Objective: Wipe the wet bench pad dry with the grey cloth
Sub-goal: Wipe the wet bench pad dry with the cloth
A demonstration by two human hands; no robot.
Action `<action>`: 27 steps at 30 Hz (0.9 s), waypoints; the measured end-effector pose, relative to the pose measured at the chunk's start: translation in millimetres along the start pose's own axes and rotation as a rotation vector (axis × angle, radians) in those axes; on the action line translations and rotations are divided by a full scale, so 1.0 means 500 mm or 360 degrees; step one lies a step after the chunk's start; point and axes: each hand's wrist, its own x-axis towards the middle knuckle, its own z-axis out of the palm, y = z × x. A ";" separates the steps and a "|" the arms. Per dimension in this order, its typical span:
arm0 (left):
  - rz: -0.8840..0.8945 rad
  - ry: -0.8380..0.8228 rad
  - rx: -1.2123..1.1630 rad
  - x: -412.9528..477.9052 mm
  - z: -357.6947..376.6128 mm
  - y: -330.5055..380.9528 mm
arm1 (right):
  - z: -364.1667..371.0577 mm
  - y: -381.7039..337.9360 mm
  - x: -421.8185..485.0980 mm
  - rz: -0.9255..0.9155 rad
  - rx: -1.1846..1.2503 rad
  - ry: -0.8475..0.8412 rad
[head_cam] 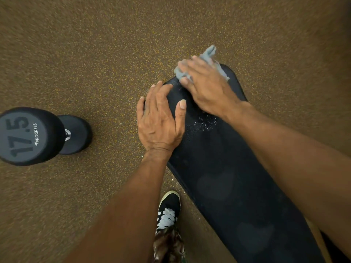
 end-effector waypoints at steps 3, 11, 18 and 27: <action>-0.0011 -0.0008 -0.0027 -0.002 0.000 0.000 | -0.005 0.029 -0.046 -0.0221 0.0038 -0.0029; -0.0008 0.0010 -0.0023 -0.002 0.001 0.003 | -0.004 -0.007 0.004 -0.0033 0.0055 -0.0013; -0.0019 -0.0022 -0.0088 0.000 -0.009 0.003 | -0.032 0.056 -0.042 -0.0020 -0.0062 -0.0092; -0.0001 0.0003 -0.0217 -0.004 -0.015 0.000 | -0.009 0.039 -0.089 -0.0313 0.0001 -0.0125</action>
